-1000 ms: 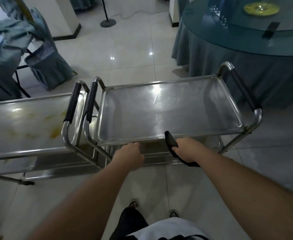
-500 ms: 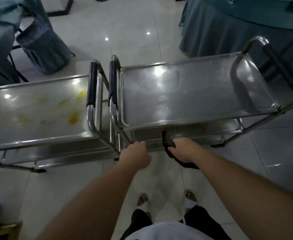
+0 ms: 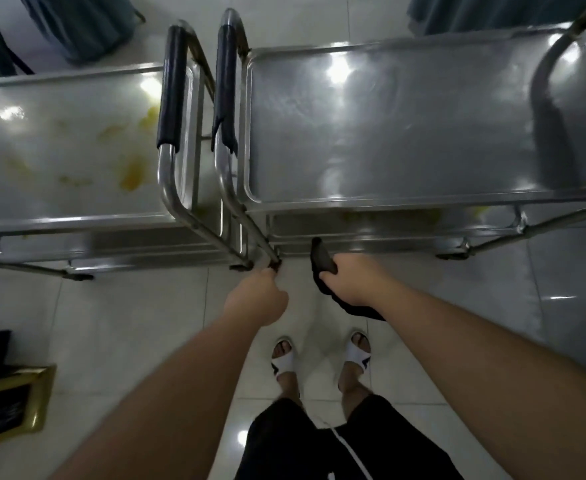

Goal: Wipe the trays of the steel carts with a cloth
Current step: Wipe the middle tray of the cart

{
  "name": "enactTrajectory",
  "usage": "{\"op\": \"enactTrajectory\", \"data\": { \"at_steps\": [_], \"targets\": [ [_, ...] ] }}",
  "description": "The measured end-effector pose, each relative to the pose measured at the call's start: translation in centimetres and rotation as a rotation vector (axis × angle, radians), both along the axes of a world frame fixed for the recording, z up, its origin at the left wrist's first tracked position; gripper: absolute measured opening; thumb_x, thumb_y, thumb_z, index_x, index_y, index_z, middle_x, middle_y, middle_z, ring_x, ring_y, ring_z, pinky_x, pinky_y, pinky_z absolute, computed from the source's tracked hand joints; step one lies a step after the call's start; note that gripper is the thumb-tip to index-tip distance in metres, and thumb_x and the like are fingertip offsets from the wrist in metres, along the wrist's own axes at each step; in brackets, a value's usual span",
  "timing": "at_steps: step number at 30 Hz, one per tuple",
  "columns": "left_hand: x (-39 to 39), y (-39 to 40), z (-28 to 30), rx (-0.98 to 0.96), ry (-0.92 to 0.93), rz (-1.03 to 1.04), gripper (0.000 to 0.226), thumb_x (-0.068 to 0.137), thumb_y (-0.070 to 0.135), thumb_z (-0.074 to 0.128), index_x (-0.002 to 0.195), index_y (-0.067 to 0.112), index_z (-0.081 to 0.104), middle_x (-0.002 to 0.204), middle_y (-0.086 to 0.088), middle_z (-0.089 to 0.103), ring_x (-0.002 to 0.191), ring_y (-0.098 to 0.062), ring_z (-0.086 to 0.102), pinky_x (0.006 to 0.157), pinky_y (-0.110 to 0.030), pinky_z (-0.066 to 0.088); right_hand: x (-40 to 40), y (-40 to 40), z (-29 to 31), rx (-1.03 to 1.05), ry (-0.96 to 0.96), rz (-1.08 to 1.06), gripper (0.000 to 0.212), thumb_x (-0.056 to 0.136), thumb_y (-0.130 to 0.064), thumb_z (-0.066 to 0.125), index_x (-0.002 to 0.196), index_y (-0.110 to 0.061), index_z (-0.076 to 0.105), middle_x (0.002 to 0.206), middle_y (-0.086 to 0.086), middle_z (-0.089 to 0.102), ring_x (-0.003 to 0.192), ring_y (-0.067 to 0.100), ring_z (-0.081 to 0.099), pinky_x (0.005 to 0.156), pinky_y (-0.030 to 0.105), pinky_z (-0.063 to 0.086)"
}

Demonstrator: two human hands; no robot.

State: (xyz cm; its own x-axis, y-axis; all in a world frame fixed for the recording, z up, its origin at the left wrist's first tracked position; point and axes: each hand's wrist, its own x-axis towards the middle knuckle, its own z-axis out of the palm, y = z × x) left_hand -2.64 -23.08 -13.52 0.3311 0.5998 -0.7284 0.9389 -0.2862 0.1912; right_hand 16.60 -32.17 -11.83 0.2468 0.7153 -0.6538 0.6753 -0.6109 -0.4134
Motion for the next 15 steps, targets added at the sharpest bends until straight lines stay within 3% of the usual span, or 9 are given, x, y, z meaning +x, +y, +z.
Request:
{"op": "enactTrajectory", "data": {
  "at_steps": [5, 8, 12, 15],
  "targets": [
    [1.9, 0.5, -4.8, -0.044, -0.037, 0.079, 0.067, 0.101, 0.038, 0.054, 0.162, 0.019, 0.035, 0.162, -0.010, 0.042, 0.140, -0.034, 0.049, 0.106, -0.040, 0.044, 0.7, 1.0, -5.0, 0.005, 0.014, -0.041, 0.022, 0.102, -0.047, 0.054, 0.102, -0.026, 0.058, 0.092, 0.003, 0.059, 0.078, 0.024, 0.055, 0.057, 0.031, 0.036],
    [2.5, 1.5, -8.2, -0.057, -0.039, 0.135, 0.066, 0.101, 0.037, 0.055, 0.161, 0.019, 0.037, 0.160, -0.011, 0.046, 0.140, -0.034, 0.050, 0.106, -0.039, 0.043, 0.7, 1.1, -8.9, -0.015, 0.031, -0.103, 0.021, 0.103, -0.043, 0.053, 0.095, -0.024, 0.059, 0.091, 0.005, 0.064, 0.076, 0.024, 0.059, 0.062, 0.034, 0.043],
    [2.4, 4.2, -13.3, -0.036, -0.080, 0.232, 0.061, 0.097, 0.033, 0.057, 0.155, 0.022, 0.044, 0.147, -0.012, 0.057, 0.126, -0.036, 0.058, 0.097, -0.036, 0.049, 1.3, 2.7, -14.1, -0.038, 0.042, -0.139, 0.035, 0.106, -0.042, 0.047, 0.102, -0.013, 0.067, 0.095, 0.011, 0.069, 0.083, 0.030, 0.064, 0.072, 0.038, 0.053],
    [1.8, 6.6, -17.2, 0.006, -0.055, 0.176, 0.059, 0.097, 0.039, 0.055, 0.153, 0.022, 0.046, 0.147, -0.012, 0.057, 0.129, -0.037, 0.057, 0.104, -0.042, 0.050, 1.2, 5.0, -17.8, -0.030, 0.020, -0.162, 0.038, 0.108, -0.044, 0.044, 0.116, -0.012, 0.063, 0.101, 0.010, 0.068, 0.087, 0.028, 0.063, 0.071, 0.036, 0.048]
  ]
}}
